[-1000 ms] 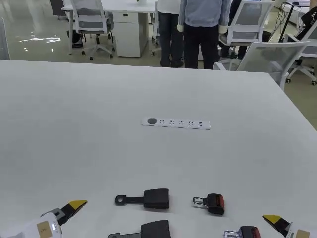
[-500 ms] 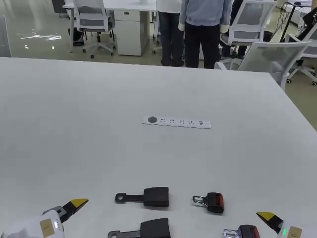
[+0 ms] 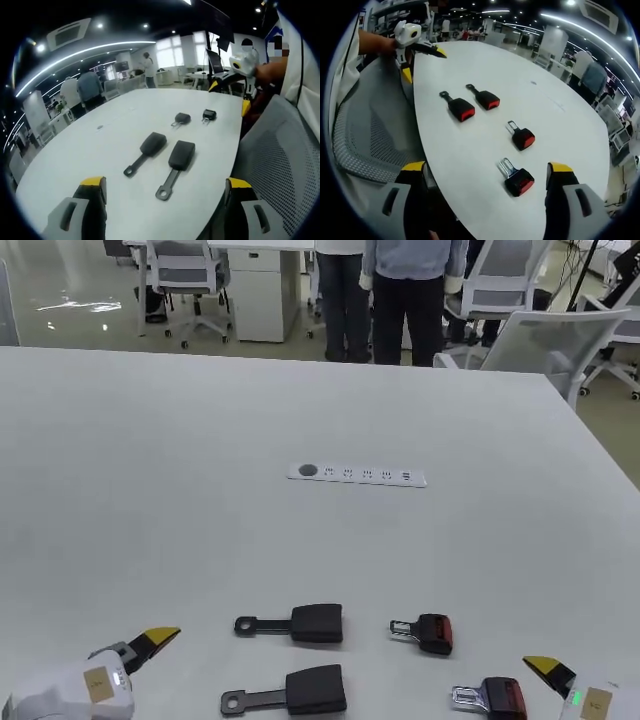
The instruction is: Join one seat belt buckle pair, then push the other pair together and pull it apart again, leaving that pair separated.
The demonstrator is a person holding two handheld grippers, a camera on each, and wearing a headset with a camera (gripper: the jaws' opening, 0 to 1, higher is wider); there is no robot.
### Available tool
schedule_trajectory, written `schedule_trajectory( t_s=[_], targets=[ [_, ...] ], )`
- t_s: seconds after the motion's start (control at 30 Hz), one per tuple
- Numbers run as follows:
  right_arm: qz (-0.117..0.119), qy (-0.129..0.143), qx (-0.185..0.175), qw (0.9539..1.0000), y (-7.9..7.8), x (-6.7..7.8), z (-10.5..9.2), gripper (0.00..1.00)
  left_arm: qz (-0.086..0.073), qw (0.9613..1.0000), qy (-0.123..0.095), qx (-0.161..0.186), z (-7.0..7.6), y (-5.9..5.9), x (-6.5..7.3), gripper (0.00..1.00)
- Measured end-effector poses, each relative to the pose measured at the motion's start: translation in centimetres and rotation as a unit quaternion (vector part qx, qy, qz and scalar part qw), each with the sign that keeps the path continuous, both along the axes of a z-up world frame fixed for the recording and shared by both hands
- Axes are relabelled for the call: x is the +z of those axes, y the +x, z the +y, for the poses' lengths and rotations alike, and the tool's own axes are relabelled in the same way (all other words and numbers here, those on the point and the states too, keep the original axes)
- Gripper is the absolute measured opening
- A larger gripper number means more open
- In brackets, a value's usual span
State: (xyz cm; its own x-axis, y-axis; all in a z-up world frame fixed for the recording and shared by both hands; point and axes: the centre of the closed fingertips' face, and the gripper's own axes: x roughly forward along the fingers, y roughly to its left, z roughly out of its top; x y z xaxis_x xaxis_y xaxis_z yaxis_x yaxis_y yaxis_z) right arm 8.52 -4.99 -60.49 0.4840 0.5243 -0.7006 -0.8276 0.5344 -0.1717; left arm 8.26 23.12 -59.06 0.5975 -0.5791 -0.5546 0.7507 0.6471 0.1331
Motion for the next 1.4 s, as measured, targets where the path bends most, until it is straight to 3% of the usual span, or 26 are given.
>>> schedule_trajectory(
  t_s=[0.5, 0.73, 1.03, 1.1, 1.13, 1.2, 1.3, 1.4],
  targets=[
    [0.002, 0.006, 0.001, 1.0, -0.9, -0.6, 1.0, 0.96, 0.007, 1.0, -0.004, 0.003, -0.2, -0.1, 0.0, 1.0],
    [-0.002, 0.016, -0.007, 0.9998, 0.2, -0.6, 0.1, 0.95, 0.01, 0.9999, 0.003, 0.0, -0.5, -0.3, -0.2, 1.0],
    [-0.007, 0.017, -0.015, 0.9997, 0.3, -0.2, -0.2, 0.95, 0.021, 0.9998, 0.001, -0.002, -0.3, -0.2, -0.6, 1.0],
    [-0.007, 0.012, -0.014, 0.9998, 0.3, -0.3, -0.4, 0.93, 0.022, 0.9995, 0.017, -0.012, -0.1, -0.3, -0.9, 1.0],
    [-0.007, 0.01, -0.016, 0.9998, 0.4, -0.3, -0.5, 0.94, 0.018, 0.9985, 0.049, -0.014, 0.4, -0.1, -1.4, 1.0],
    [-0.002, 0.007, -0.016, 0.9998, 0.5, -0.5, -0.7, 0.93, 0.036, 0.9981, 0.048, -0.015, 0.1, -0.3, -2.3, 0.99],
    [0.0, 0.011, -0.016, 0.9998, 0.7, -0.3, -0.7, 0.91, 0.041, 0.9978, 0.046, -0.022, -0.7, -0.2, -2.5, 0.97],
    [-0.004, 0.009, -0.007, 0.9999, 1.0, 0.0, -0.6, 0.87, 0.048, 0.9963, 0.059, -0.04, -1.4, -0.1, -2.8, 0.96]
  ],
)
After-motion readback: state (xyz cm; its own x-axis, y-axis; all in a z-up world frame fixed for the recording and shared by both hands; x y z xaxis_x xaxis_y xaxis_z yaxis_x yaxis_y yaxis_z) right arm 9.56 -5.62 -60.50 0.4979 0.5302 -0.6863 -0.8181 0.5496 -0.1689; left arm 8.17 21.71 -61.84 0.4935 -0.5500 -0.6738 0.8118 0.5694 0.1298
